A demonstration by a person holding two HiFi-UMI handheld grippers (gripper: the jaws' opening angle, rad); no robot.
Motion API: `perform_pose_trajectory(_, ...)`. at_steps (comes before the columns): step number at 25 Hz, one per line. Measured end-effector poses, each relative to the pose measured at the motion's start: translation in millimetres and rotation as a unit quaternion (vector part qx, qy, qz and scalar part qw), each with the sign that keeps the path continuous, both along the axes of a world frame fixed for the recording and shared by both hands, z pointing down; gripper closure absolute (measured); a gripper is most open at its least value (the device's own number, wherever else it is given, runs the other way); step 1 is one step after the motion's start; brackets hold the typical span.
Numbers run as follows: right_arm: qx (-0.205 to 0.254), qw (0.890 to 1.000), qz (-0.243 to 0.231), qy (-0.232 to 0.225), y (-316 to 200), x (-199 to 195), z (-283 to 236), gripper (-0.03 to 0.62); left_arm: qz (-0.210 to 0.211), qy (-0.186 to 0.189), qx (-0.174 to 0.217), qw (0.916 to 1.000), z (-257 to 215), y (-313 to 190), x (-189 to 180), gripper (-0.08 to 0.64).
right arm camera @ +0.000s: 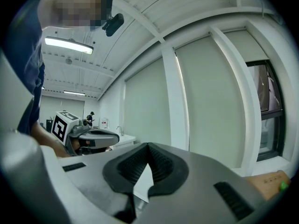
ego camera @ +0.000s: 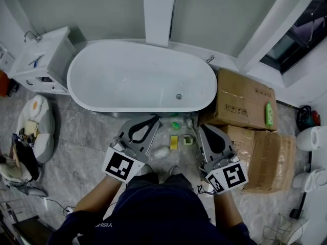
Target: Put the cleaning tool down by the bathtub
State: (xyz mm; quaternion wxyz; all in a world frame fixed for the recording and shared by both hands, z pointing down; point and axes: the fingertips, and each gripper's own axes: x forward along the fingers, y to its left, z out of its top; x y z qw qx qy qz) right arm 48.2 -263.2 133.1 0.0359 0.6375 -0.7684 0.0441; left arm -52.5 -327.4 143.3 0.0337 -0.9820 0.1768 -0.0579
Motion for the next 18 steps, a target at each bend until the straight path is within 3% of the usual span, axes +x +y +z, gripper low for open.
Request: perform_pose_trajectory(18,-0.019,1.0,-0.012,0.004,-9.2,-17.1,12.1,0.589,0.006,-0.001,-0.017,0.9998,12.2,-5.5,-7.9,0.526)
